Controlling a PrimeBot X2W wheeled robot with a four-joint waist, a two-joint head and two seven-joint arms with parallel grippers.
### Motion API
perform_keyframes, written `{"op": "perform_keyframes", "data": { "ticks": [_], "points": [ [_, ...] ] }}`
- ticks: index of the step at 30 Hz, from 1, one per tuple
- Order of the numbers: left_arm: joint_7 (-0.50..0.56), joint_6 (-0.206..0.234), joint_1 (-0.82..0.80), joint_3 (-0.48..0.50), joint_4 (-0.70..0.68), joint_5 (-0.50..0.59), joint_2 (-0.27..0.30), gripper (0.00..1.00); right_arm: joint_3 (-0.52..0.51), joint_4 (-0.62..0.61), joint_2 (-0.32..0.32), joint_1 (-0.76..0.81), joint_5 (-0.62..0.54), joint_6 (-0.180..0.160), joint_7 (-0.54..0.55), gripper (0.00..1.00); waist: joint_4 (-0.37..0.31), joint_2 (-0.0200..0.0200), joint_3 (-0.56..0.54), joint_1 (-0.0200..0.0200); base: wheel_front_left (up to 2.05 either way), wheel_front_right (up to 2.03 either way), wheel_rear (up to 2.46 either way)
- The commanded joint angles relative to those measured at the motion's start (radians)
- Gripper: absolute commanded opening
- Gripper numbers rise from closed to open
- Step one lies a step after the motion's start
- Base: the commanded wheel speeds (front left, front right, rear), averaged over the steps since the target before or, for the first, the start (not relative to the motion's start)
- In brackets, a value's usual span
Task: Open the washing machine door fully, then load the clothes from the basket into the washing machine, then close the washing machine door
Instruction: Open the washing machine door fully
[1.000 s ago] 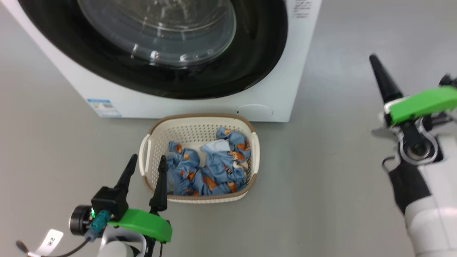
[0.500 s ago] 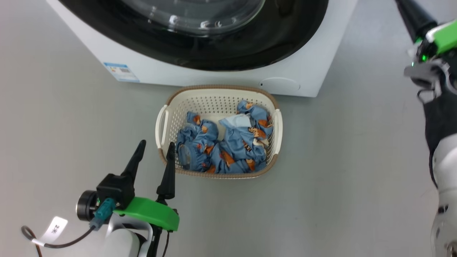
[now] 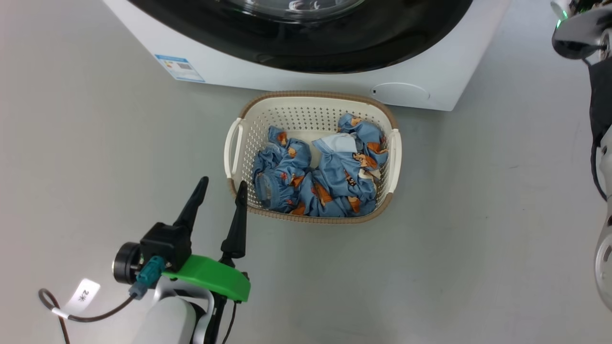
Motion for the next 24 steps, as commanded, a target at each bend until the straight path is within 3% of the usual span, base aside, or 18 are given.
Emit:
{"op": "perform_keyframes", "data": {
  "ticks": [1,24],
  "points": [
    [-0.006,0.008,-0.02,0.025,-0.027,-0.012,0.018,1.0,-0.001,-0.004,0.017,-0.049,-0.015,0.002,0.012,0.0,0.011,0.0,0.009,0.0,0.0,0.0,0.0],
    [-0.006,0.015,-0.033,0.002,-0.028,-0.04,0.018,1.0,-0.03,0.262,-0.007,-0.246,-0.094,0.002,0.067,0.0,0.058,0.0,0.044,0.0,0.0,0.0,0.0]
  ]
}}
